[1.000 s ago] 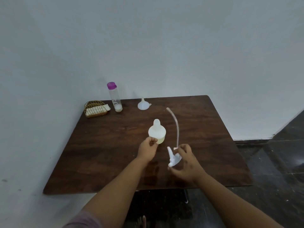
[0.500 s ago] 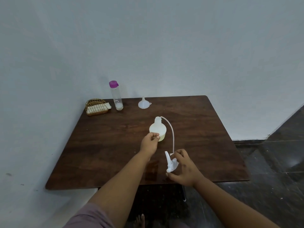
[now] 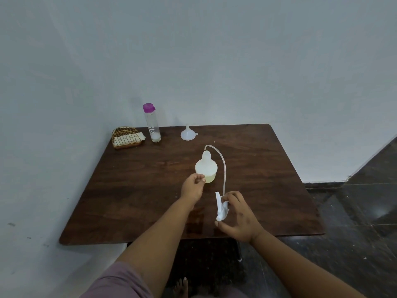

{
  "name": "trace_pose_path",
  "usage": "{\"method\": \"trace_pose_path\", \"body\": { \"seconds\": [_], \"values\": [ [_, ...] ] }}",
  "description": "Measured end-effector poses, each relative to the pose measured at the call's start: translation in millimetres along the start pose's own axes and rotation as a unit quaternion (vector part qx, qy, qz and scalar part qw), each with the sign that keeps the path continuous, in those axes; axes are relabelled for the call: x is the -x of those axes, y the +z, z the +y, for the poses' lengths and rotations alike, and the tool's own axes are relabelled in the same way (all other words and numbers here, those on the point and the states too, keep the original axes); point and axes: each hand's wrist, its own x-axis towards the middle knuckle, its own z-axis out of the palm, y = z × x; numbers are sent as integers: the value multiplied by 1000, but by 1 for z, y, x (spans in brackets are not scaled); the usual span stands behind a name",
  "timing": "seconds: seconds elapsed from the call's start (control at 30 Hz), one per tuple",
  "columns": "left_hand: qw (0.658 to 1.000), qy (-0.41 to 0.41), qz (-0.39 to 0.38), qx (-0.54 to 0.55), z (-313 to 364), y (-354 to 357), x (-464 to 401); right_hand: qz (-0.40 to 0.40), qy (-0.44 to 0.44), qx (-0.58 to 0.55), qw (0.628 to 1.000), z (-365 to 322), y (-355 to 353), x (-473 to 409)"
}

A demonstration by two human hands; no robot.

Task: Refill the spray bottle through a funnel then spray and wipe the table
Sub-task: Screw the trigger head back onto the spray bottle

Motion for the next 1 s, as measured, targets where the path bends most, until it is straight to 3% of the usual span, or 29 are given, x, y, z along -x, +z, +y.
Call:
{"method": "trace_pose_path", "body": {
  "seconds": [0.3, 1.0],
  "values": [
    [1000, -1, 8, -21, -4, -3, -5, -12, 27, 14, 999, 8, -7, 3],
    [1000, 2, 3, -20, -8, 2, -2, -5, -6, 14, 1000, 1, -9, 16]
  ]
}}
